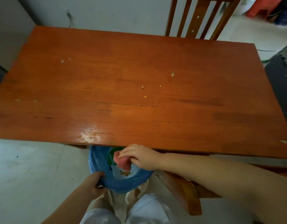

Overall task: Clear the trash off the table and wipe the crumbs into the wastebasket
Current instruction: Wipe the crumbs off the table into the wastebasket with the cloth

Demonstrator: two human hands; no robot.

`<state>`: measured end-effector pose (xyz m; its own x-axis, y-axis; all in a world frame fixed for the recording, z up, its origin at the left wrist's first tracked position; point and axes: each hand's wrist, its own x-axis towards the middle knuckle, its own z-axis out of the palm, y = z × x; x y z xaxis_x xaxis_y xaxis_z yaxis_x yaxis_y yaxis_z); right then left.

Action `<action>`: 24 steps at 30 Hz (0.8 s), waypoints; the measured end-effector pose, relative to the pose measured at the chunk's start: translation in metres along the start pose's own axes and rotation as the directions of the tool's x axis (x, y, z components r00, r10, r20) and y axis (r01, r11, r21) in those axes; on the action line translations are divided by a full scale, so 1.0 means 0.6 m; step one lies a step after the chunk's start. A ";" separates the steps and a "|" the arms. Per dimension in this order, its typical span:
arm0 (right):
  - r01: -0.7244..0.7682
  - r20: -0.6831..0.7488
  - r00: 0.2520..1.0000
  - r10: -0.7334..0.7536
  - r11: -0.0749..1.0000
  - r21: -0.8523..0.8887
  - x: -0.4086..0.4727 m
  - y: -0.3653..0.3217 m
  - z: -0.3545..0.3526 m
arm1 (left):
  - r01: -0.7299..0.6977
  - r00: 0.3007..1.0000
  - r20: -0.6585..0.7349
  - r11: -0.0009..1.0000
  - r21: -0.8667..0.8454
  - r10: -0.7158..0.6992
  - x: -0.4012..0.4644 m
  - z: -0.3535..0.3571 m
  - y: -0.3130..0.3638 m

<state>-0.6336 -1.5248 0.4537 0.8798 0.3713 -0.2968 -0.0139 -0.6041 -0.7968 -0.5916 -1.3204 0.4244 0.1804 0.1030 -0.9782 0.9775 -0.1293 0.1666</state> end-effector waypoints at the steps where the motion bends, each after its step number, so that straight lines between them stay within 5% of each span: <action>1: 0.025 0.063 0.998 -0.024 1.000 -0.012 0.003 -0.010 0.003 | 0.003 1.000 -0.014 1.000 -0.003 -0.003 -0.002 -0.001 0.000; 3: 0.023 0.023 0.999 -0.024 0.999 0.042 0.006 -0.025 -0.012 | 0.004 1.000 -0.027 1.000 -0.003 -0.004 0.001 -0.006 0.002; 6: -0.023 -0.366 0.923 0.122 0.964 0.263 0.006 -0.007 -0.104 | 0.019 1.000 -0.022 1.000 -0.019 -0.019 0.009 -0.015 0.007; 10: -0.305 -0.740 0.454 0.496 0.867 0.394 -0.020 0.135 -0.227 | 0.022 1.000 -0.020 0.999 -0.046 -0.023 0.006 -0.021 0.013; 13: -0.497 -0.732 0.276 0.623 0.744 0.446 -0.018 0.205 -0.242 | 0.005 1.000 -0.014 0.999 -0.052 -0.006 0.010 -0.030 0.023; 15: -0.491 -0.744 0.316 0.588 0.773 0.402 0.010 0.189 -0.226 | 0.004 1.000 0.004 0.998 -0.059 -0.003 0.013 -0.042 0.034; 24: -0.280 -0.557 0.776 0.296 0.953 0.116 0.115 0.020 -0.067 | 0.004 0.998 0.056 1.000 0.017 -0.005 0.032 -0.081 0.072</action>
<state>-0.5542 -1.5347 0.4449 0.9433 -0.2836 -0.1727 -0.3146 -0.5975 -0.7376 -0.5408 -1.2763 0.4190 0.1687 0.0480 -0.9845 0.9763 -0.1458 0.1602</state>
